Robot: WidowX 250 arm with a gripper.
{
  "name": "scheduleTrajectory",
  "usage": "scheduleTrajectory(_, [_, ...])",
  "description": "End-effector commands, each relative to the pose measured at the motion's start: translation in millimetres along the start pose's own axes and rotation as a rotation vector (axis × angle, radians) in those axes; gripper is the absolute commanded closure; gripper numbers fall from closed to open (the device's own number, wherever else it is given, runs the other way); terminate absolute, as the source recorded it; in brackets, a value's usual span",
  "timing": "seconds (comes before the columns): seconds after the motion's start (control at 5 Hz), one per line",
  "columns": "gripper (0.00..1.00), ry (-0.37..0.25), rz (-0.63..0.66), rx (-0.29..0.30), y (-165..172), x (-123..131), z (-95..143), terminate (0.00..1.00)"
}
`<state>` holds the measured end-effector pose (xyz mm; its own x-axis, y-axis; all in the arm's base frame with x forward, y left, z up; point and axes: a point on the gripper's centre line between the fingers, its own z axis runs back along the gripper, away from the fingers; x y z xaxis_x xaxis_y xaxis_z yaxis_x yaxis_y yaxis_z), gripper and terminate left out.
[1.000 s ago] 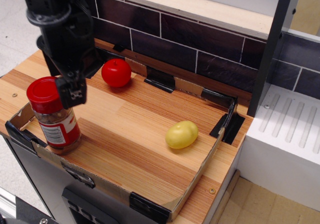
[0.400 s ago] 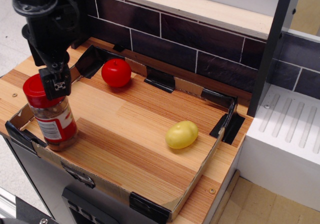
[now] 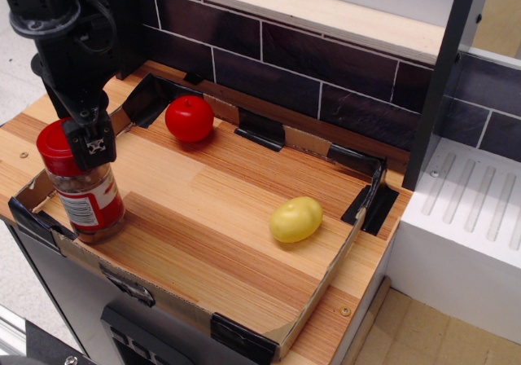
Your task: Topple basil bottle
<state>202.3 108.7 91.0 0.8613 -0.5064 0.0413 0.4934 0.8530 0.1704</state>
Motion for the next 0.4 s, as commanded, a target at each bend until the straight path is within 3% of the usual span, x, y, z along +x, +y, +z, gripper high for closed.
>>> scheduleTrajectory(0.0, [0.0,0.032,0.012,-0.015,7.2,1.4,0.3,0.0])
scheduleTrajectory(0.2, [1.0,0.073,0.027,-0.016,7.9,6.3,2.0,0.0])
